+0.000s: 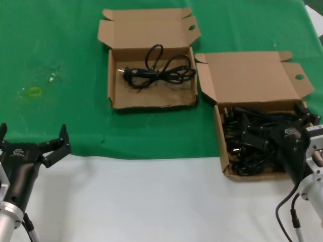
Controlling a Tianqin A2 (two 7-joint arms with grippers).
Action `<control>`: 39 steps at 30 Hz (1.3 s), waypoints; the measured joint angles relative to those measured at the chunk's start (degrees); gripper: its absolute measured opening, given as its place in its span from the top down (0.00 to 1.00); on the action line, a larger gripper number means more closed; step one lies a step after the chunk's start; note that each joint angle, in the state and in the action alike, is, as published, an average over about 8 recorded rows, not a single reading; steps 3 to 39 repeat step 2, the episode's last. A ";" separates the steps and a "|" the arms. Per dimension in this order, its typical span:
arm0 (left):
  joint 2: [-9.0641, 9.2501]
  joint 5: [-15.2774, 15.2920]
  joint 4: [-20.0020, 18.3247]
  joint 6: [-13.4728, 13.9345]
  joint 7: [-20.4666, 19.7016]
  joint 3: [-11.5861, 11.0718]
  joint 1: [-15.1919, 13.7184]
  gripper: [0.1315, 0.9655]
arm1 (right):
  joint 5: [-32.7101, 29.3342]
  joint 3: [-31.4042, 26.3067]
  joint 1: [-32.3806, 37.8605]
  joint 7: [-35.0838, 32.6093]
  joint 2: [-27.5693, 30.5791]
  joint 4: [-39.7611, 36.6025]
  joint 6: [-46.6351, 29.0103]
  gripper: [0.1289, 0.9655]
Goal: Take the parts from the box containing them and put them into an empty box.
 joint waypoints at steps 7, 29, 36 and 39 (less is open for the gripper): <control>0.00 0.00 0.00 0.00 0.00 0.00 0.00 0.00 | 0.00 0.00 0.00 0.00 0.00 0.00 0.00 0.00; 0.00 0.00 0.00 0.00 0.00 0.00 0.00 0.00 | 0.00 0.00 0.00 0.00 0.00 0.00 0.00 0.00; 0.00 0.00 0.00 0.00 0.00 0.00 0.00 0.00 | 0.00 0.00 0.00 0.00 0.00 0.00 0.00 0.00; 0.00 0.00 0.00 0.00 0.00 0.00 0.00 0.00 | 0.00 0.00 0.00 0.00 0.00 0.00 0.00 0.00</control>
